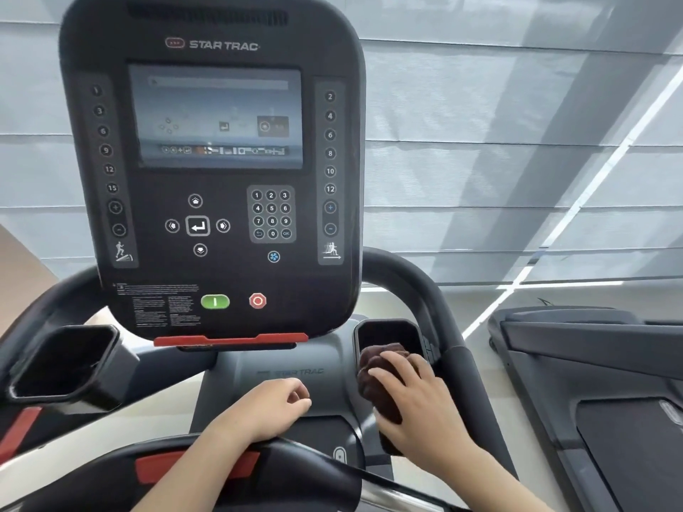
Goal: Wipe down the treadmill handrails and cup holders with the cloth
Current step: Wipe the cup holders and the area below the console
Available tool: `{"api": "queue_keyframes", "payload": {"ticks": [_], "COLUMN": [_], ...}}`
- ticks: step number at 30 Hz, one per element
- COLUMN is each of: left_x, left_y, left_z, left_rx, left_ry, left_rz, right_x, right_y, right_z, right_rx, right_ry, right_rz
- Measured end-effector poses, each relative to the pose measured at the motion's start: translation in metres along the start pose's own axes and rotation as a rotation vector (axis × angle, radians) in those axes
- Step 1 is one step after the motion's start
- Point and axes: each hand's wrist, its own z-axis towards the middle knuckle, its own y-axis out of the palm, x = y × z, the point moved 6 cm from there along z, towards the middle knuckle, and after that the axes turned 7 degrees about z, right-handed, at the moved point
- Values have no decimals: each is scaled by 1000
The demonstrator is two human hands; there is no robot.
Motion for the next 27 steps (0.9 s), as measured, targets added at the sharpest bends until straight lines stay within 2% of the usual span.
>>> {"api": "queue_keyframes", "payload": {"ticks": [3, 5, 9, 12, 15, 20, 22, 24, 27], "left_x": [-1, 0, -2, -3, -2, 3, 4, 6, 11], "left_y": [1, 2, 7, 8, 8, 6, 4, 2, -3], "left_z": [2, 4, 6, 8, 8, 7, 5, 4, 0], "left_rx": [-11, -24, -61, -81, -74, -58, -36, -10, 51], "left_ry": [-2, 3, 4, 5, 13, 32, 39, 59, 78], "left_rz": [7, 15, 30, 49, 64, 81, 81, 86, 125], "right_x": [34, 50, 34, 29, 38, 29, 31, 36, 43], "right_y": [-16, -11, 14, 10, 2, 13, 8, -7, -35], "right_z": [-14, -24, -35, -35, -35, -32, -30, -32, -43], "right_rx": [164, 161, 98, 170, 244, 163, 147, 209, 333], "right_ry": [216, 345, 326, 340, 365, 393, 429, 474, 533], "right_rz": [101, 126, 163, 300, 334, 282, 372, 480, 472]}}
